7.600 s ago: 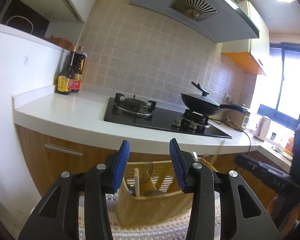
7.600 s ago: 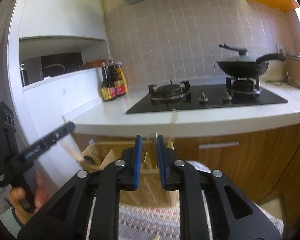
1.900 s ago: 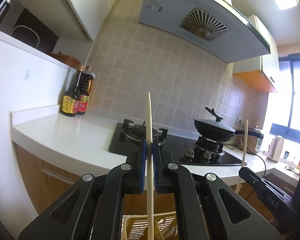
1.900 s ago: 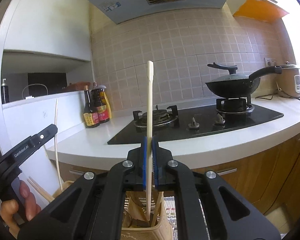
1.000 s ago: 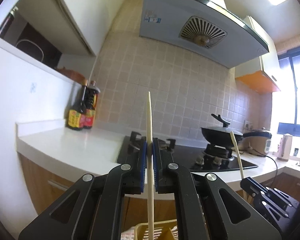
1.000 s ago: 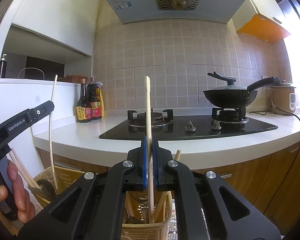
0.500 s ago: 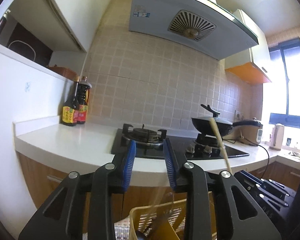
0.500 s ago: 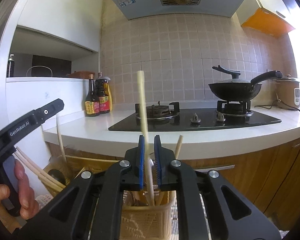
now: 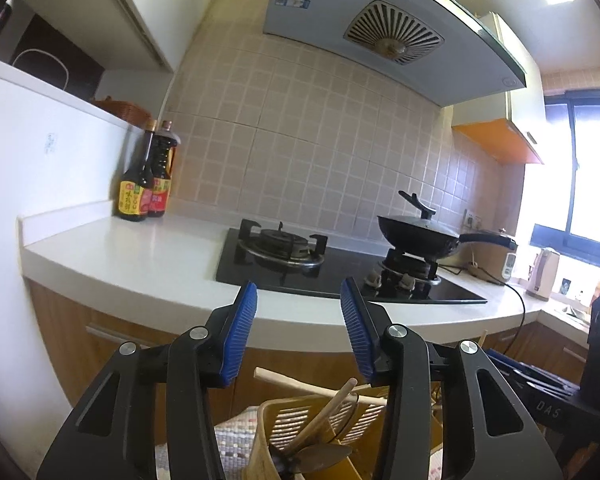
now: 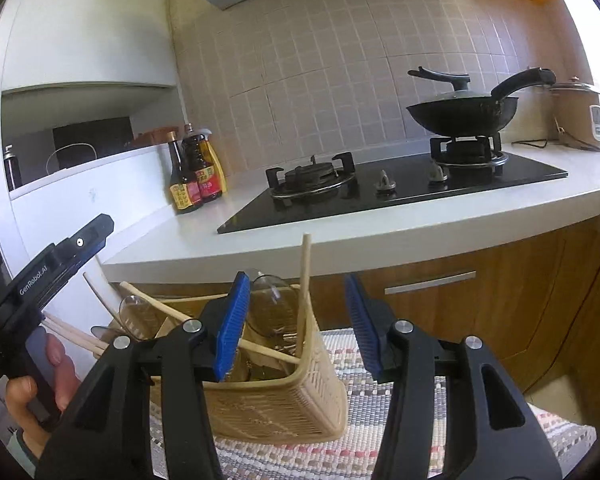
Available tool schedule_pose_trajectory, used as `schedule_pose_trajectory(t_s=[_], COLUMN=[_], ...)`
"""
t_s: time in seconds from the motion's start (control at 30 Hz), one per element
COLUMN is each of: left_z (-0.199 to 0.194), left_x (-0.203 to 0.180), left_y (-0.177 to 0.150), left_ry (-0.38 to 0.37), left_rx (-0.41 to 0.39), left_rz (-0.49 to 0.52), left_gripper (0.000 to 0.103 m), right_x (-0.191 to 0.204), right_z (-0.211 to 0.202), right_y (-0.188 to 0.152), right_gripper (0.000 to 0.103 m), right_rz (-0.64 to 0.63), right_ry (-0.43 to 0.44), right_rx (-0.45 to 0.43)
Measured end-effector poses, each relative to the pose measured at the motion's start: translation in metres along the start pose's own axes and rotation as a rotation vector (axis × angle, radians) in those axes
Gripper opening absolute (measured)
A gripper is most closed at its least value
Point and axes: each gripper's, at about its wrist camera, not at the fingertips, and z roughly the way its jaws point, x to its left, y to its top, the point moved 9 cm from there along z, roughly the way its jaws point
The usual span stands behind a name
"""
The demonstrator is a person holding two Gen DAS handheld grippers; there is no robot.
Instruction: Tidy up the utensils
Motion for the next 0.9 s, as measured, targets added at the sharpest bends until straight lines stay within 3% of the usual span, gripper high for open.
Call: schedule_pose_trajectory(t_s=[0.13, 0.27, 0.33, 0.43, 0.47, 0.5, 0.7, 0.73, 0.8, 0.9], left_z=[-0.004, -0.012, -0.014, -0.018, -0.019, -0.02, -0.03, -0.031, -0.027, -0.021], left_x=[0.001, 0.006, 0.01, 0.018, 0.02, 0.023, 0.035, 0.038, 0.041, 0.036], left_y=[0.006, 0.016, 0.019, 0.022, 0.023, 0.023, 0.026, 0.028, 0.029, 0.034], left_ry=[-0.015, -0.03, -0.029, -0.024, -0.024, -0.027, -0.015, -0.029, -0.05, -0.086], left_rx=[-0.008, 0.001, 0.033, 0.079, 0.096, 0.115, 0.14, 0.137, 0.133, 0.133], left_rz=[-0.013, -0.031, -0.04, -0.056, -0.061, -0.065, -0.052, -0.069, -0.109, -0.143], left_gripper=[0.042, 0.042, 0.043, 0.043, 0.043, 0.043, 0.043, 0.043, 0.043, 0.042], right_x=[0.01, 0.037, 0.059, 0.078, 0.084, 0.089, 0.107, 0.109, 0.111, 0.113], right_z=[-0.007, 0.004, 0.016, 0.034, 0.04, 0.043, 0.073, 0.075, 0.082, 0.091], right_y=[0.008, 0.011, 0.006, 0.001, 0.0, -0.002, -0.02, -0.023, -0.028, -0.028], right_gripper=[0.046, 0.046, 0.046, 0.045, 0.041, 0.035, 0.027, 0.027, 0.017, 0.013], right_rz=[-0.055, -0.18, -0.309, -0.465, -0.511, -0.538, -0.652, -0.653, -0.661, -0.657], right_ry=[0.018, 0.099, 0.159, 0.152, 0.152, 0.153, 0.127, 0.129, 0.126, 0.117], right_rx=[0.017, 0.208, 0.365, 0.508, 0.536, 0.557, 0.679, 0.697, 0.713, 0.721])
